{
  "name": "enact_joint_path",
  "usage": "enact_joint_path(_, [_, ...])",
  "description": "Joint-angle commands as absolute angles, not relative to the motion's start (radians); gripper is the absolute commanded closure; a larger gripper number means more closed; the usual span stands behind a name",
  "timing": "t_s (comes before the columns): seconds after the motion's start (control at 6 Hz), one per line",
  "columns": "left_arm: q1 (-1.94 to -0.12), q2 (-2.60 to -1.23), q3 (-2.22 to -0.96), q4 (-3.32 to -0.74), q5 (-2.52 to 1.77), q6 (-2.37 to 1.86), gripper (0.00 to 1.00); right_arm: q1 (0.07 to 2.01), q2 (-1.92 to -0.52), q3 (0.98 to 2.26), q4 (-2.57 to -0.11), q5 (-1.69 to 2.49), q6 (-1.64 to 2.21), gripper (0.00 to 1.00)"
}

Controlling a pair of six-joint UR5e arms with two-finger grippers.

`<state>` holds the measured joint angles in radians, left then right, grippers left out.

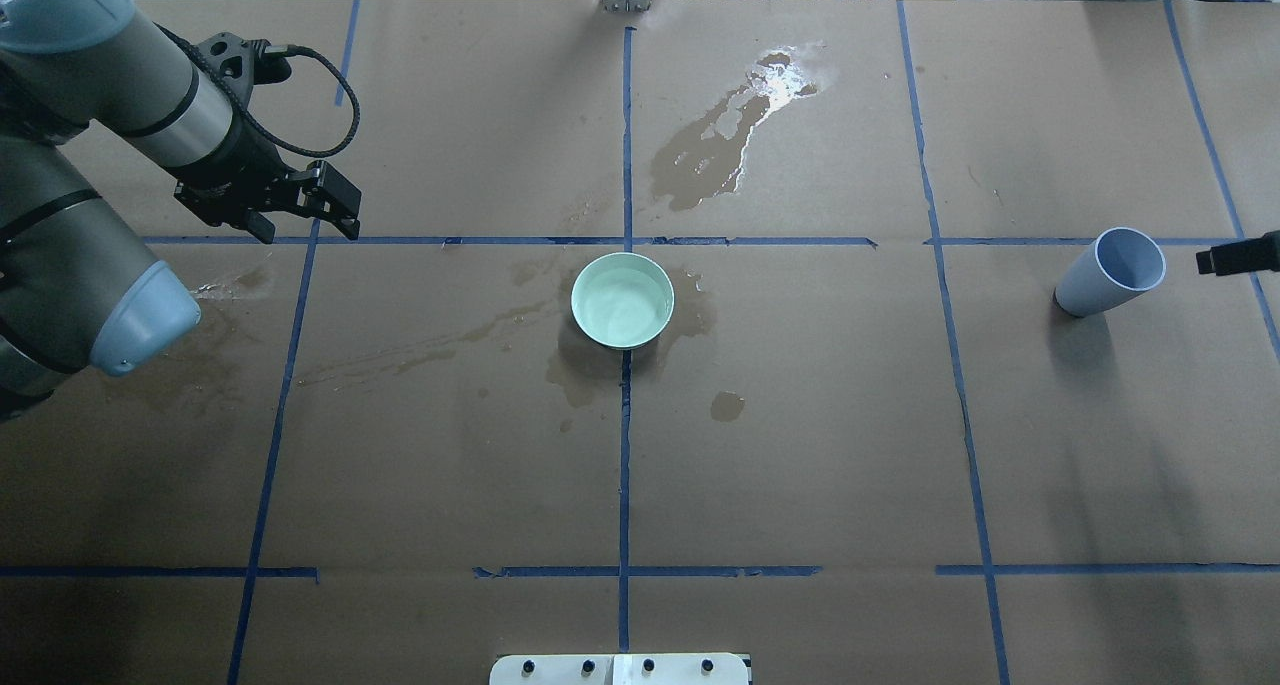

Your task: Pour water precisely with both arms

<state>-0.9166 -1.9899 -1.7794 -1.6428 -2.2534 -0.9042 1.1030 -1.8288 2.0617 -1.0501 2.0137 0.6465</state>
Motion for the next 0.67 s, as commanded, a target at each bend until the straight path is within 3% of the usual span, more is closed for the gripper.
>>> enact_joint_path(0.0, [-0.916, -1.991, -1.779, -1.643, -2.252, -0.905, 0.0, 0.975, -1.946, 2.057, -0.794, 1.836, 0.789, 0.0])
enact_joint_path(0.33, [-0.916, -1.991, -1.781, -1.643, -2.252, -0.907, 0.0, 0.704, -1.959, 2.024, -0.649, 1.46, 0.982, 0.0])
enact_joint_path(0.5, [-0.916, -1.991, -1.781, -1.643, -2.253, -0.907, 0.0, 0.567, -1.96, 1.925, -0.518, 1.251, 1.039, 0.0])
